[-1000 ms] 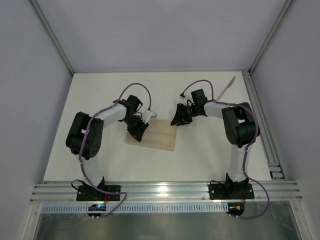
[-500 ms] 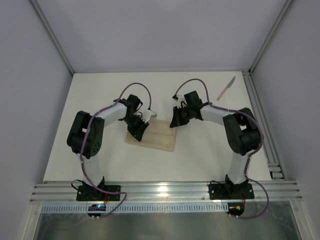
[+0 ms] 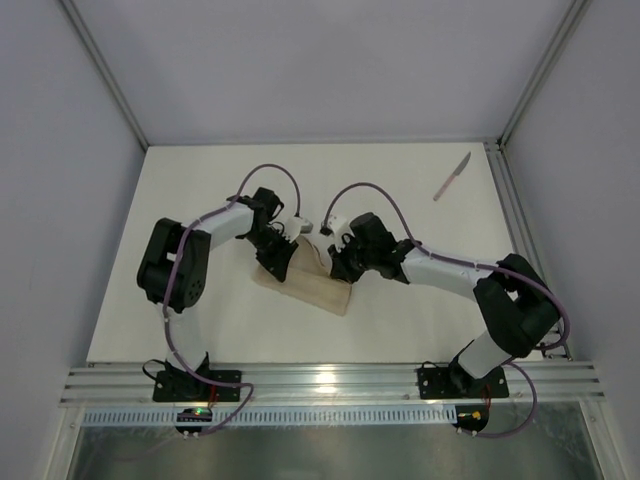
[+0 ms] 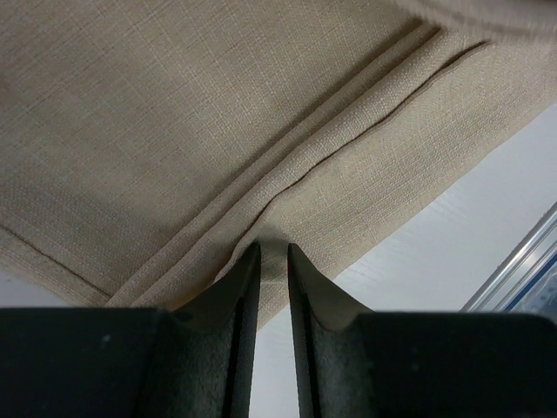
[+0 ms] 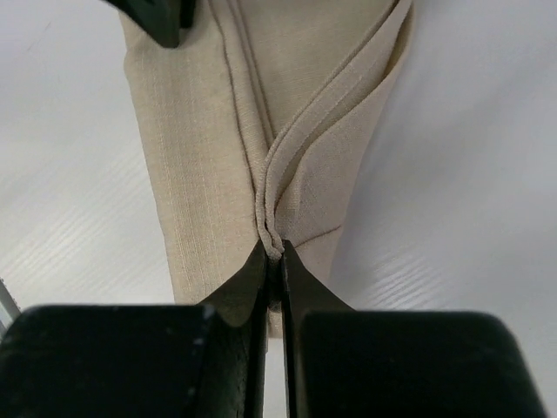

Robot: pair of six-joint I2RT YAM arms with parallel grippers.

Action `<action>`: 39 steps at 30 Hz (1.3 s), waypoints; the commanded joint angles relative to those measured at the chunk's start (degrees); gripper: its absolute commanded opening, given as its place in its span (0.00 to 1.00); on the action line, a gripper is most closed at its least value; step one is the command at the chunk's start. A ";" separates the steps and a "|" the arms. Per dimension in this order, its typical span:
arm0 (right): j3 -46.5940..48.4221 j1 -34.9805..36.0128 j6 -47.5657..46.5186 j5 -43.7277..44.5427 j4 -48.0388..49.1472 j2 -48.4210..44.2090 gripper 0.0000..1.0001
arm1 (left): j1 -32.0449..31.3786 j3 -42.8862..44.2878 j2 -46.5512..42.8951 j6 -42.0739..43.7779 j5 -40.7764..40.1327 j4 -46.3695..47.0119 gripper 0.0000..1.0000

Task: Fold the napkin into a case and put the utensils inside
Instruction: Fold the 2/3-rectangle-folded napkin at the center of the board.

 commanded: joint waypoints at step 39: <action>-6.97 22.69 -12.95 10.26 1.15 5.32 0.04 | 9.64 3.77 -1.71 1.26 16.72 -5.33 0.46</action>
